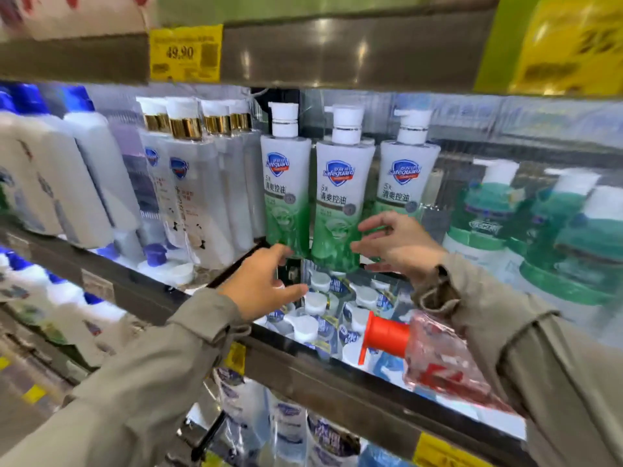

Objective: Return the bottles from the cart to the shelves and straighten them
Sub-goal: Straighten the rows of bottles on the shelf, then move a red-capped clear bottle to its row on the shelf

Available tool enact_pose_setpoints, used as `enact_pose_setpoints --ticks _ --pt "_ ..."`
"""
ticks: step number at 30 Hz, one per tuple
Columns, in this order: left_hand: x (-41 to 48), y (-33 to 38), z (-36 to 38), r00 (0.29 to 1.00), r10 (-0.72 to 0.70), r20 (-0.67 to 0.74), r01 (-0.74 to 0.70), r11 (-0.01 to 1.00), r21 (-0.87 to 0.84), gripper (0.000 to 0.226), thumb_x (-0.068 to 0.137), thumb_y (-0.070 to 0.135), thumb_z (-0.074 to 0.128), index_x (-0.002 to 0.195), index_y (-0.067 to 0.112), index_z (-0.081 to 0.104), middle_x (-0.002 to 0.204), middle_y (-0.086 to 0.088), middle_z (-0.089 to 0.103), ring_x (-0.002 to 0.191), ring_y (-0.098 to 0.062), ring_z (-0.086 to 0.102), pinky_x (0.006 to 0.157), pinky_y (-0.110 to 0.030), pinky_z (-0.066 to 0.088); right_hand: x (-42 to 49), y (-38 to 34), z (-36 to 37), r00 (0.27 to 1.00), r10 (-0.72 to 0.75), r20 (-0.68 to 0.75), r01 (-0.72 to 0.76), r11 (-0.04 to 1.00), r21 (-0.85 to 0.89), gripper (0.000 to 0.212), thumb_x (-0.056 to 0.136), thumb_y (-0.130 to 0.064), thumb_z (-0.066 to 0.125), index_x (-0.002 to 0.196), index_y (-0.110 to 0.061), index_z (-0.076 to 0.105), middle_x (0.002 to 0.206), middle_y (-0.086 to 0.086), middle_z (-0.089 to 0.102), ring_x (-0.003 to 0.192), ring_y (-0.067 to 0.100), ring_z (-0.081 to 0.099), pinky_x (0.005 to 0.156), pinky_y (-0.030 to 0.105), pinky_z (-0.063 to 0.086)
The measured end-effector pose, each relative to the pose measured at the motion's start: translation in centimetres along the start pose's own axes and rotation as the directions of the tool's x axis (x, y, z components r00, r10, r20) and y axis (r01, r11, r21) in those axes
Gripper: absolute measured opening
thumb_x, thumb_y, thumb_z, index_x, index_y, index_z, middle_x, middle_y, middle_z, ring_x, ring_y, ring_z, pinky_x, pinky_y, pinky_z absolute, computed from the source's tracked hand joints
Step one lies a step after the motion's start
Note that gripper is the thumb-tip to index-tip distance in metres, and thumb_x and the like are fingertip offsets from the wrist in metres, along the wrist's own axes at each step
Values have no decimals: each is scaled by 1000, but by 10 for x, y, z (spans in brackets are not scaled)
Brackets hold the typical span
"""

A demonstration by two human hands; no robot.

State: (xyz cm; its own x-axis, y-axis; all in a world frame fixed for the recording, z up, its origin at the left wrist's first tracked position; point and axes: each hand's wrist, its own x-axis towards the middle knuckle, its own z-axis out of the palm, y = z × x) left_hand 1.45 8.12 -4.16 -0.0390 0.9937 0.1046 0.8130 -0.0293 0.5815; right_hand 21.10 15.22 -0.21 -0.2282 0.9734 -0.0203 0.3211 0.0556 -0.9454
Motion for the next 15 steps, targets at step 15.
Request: enact_pose_setpoints --ticks 15 --pt "-52 87 0 955 205 212 -226 971 81 48 78 22 76 121 12 57 118 -7 57 100 -21 60 83 -22 50 -129 23 -87 937 -97 337 313 664 -679 82 71 -29 82 138 -13 36 139 7 44 126 19 44 103 23 32"
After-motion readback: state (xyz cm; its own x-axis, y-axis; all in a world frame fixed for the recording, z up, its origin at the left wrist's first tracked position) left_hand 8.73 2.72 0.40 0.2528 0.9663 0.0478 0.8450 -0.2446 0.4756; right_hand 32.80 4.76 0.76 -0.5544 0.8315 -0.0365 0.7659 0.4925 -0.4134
